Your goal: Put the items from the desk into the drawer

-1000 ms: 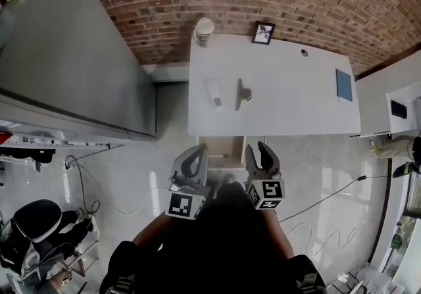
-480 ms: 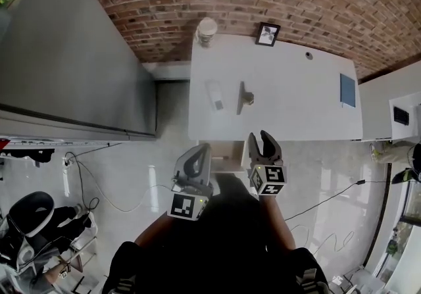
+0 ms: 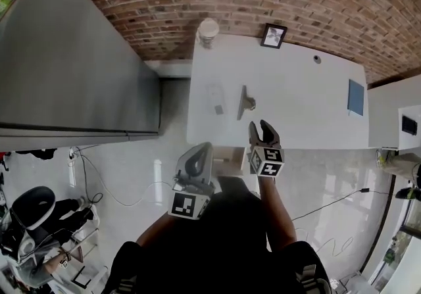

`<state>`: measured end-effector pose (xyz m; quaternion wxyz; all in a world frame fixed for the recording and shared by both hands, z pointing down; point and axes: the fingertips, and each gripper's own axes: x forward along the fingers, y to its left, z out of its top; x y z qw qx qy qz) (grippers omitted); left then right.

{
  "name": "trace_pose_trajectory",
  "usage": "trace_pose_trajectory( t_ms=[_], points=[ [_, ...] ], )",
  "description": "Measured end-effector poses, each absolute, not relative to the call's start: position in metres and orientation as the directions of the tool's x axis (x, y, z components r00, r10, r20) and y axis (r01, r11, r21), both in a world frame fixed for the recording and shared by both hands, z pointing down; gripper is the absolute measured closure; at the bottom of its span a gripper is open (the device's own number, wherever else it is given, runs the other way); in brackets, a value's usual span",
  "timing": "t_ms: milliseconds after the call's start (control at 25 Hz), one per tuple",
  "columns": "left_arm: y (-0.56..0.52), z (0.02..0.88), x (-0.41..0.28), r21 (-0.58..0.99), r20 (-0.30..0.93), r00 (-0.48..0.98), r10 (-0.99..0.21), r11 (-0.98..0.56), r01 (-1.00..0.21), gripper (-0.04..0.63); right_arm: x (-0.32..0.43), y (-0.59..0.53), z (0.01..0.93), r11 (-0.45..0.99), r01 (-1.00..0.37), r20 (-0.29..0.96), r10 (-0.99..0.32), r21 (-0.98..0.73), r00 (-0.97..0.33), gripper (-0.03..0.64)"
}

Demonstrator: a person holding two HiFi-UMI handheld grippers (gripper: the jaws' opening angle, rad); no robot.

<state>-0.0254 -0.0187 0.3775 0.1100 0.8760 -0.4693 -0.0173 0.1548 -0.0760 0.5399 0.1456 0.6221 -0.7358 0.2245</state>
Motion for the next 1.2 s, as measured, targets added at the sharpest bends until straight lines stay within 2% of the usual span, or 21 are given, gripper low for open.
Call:
trace_pose_trajectory(
  t_ms=[400, 880, 1200],
  points=[
    [-0.051, 0.388, 0.003, 0.214, 0.124, 0.536, -0.835, -0.505, -0.836, 0.595, 0.188, -0.126, 0.628, 0.048, -0.972, 0.623, -0.759, -0.231, -0.186, 0.491],
    [-0.076, 0.406, 0.013, 0.212, 0.182, 0.511, -0.84, -0.474, -0.854, 0.595, 0.201, -0.156, 0.72, -0.057, -0.947, 0.719, -0.665, -0.316, -0.2, 0.489],
    [-0.078, 0.415, 0.01, 0.214, 0.209, 0.5, -0.84, -0.46, -0.862, 0.595, 0.202, -0.165, 0.744, -0.119, -0.92, 0.744, -0.631, -0.372, -0.22, 0.488]
  ],
)
